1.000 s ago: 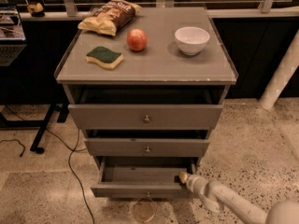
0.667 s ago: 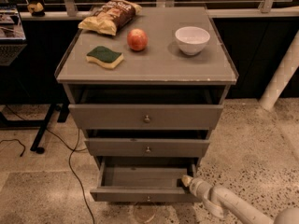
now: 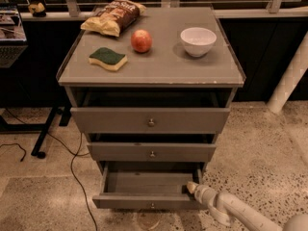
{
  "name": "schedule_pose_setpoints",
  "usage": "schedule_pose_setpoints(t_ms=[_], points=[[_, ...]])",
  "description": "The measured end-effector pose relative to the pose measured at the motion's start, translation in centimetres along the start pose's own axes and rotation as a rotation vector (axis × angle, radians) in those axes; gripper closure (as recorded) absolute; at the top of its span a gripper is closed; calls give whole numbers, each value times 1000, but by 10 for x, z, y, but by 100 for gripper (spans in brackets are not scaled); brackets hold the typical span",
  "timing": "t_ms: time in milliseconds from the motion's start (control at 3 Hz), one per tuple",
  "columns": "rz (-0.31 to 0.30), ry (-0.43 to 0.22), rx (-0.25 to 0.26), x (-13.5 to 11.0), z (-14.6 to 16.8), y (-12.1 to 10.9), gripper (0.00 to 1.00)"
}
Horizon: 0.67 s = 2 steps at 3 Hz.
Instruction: Open bottom drawer
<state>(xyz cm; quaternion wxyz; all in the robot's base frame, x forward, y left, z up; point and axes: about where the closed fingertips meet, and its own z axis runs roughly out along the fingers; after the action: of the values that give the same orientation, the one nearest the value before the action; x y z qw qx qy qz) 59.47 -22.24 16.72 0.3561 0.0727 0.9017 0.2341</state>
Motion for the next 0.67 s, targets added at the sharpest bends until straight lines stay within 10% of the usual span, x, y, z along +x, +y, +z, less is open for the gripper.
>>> schedule_pose_setpoints(t_ms=[667], points=[[-5, 34, -33, 14, -1, 6, 100]])
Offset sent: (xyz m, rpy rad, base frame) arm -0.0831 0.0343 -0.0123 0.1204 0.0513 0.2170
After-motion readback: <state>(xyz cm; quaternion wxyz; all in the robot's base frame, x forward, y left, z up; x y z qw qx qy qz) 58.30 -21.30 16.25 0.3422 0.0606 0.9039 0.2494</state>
